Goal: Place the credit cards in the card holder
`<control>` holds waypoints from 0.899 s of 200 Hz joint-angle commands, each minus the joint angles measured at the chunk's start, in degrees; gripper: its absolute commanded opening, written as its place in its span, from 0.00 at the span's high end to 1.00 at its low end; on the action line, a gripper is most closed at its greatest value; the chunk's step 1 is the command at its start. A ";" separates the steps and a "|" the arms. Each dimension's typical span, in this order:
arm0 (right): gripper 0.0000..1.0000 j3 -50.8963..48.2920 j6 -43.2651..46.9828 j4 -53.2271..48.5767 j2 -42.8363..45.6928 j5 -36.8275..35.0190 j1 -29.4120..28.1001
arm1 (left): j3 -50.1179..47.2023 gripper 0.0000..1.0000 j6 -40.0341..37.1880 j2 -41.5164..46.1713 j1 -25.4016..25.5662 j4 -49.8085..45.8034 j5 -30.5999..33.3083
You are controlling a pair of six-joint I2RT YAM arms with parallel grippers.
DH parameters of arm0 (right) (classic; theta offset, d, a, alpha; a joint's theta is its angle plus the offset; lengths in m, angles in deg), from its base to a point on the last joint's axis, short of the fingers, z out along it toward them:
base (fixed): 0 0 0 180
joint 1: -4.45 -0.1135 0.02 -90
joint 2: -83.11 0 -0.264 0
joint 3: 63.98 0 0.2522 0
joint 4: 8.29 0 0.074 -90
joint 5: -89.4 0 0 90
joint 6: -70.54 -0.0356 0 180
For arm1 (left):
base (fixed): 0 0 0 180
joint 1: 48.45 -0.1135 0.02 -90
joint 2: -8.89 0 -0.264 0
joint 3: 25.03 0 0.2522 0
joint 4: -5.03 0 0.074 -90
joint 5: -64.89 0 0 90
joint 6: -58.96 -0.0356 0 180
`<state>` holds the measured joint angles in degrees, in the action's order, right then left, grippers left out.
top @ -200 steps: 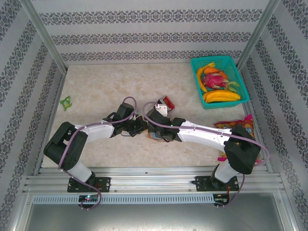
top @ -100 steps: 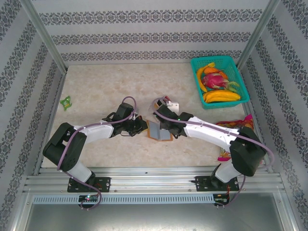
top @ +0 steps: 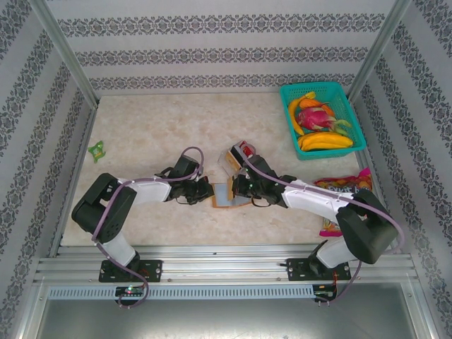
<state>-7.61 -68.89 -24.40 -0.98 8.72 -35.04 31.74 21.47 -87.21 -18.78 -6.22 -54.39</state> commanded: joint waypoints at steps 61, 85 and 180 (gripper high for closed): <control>1.00 -5.66 -0.96 6.77 -5.22 6.72 4.07 | 2.59 1.00 -3.99 -1.57 0.56 -5.55 2.39; 1.00 -5.08 -0.44 8.53 -8.01 9.45 4.11 | 2.85 1.00 -3.91 -1.89 0.57 -5.49 2.21; 1.00 -6.70 -1.49 10.75 -6.65 8.94 5.86 | 3.02 0.85 -5.03 0.38 0.58 -9.63 5.55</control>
<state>-12.24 -69.52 -13.54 -8.09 17.14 -30.16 34.21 18.35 -87.93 -18.82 -11.16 -51.35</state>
